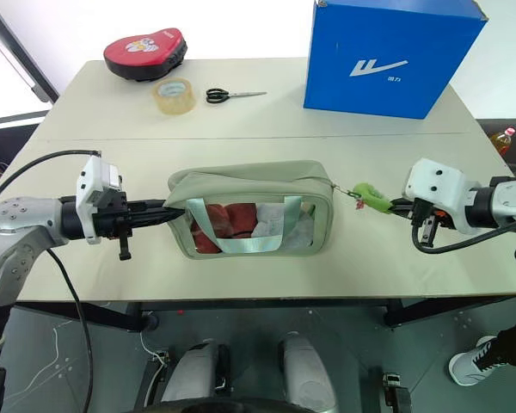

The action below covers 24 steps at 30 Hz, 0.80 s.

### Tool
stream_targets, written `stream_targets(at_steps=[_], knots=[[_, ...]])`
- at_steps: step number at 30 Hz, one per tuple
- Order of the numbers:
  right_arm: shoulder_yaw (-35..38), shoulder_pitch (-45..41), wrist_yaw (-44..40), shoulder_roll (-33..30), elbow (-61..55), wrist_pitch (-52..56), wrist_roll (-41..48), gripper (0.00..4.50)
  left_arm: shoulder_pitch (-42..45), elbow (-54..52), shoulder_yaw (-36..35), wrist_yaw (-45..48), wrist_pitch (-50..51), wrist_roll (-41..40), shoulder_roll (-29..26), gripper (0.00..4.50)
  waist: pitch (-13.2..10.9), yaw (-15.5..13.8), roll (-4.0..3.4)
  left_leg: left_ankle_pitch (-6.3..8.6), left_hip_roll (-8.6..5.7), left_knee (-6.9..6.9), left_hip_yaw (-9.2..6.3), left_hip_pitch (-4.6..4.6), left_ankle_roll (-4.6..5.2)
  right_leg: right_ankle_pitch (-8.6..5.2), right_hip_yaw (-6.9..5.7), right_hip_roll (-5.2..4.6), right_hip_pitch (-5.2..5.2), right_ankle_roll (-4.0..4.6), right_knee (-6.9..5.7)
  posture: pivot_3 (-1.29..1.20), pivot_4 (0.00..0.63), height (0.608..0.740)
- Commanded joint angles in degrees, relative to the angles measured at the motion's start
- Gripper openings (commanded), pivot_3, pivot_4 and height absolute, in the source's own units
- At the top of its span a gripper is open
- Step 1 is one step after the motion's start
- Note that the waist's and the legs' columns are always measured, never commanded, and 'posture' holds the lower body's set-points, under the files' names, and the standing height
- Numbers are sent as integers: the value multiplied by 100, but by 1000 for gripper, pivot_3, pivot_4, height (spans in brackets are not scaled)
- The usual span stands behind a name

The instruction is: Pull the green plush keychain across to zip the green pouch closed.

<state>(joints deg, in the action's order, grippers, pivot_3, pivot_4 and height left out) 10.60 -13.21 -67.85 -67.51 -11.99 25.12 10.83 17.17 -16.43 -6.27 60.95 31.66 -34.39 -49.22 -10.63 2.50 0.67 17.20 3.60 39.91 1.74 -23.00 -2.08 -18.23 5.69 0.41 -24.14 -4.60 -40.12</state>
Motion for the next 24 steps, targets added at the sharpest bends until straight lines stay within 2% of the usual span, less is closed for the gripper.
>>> stream_targets(at_steps=[1, 5, 14, 19, 23, 24], knots=[[-23, 181, 176, 7, -388, 132, -32, 81, -141, 32, 31, -51, 83, 101, -41, 0, 0, -1, 0, 0, 0, 0, 0, 1, 0, 0, 1, 0, 2, 0, 0, 0, 150, 737], [-421, 168, 460, 8, -395, 176, -357, 81, -164, -2, 4, -72, 81, 84, -36, 0, 0, 4, 0, 0, 0, -2, 0, 16, 0, 0, 3, 0, 13, 0, 0, 0, 150, 737], [-885, 393, 442, -310, -237, -223, -908, 81, -195, -100, -58, -146, 139, 50, -38, 0, -1, 8, 2, 2, 0, -19, 8, 65, 3, -4, 4, 0, 60, -1, 14, 0, 150, 737], [-999, 217, 377, -136, -402, -293, -759, 81, -206, -144, -53, -198, 158, 33, -31, 0, -1, 2, 2, 2, 0, -21, 5, 67, 3, -4, 5, 0, 62, -1, 15, 0, 150, 737], [-1007, -311, 440, 331, -514, -3, -403, 81, -198, -173, -31, -222, 172, 25, -23, 0, -2, 12, 2, 2, 0, -21, -1, 71, 3, -4, 8, 1, 63, -1, 14, 0, 150, 737], [-973, -421, 427, 420, -555, 139, -266, 339, -196, -175, -29, -223, 170, 23, -25, 0, -3, 6, 4, 2, 0, -21, -2, 70, 3, -4, 8, 2, 63, -1, 14, 0, 150, 737]])
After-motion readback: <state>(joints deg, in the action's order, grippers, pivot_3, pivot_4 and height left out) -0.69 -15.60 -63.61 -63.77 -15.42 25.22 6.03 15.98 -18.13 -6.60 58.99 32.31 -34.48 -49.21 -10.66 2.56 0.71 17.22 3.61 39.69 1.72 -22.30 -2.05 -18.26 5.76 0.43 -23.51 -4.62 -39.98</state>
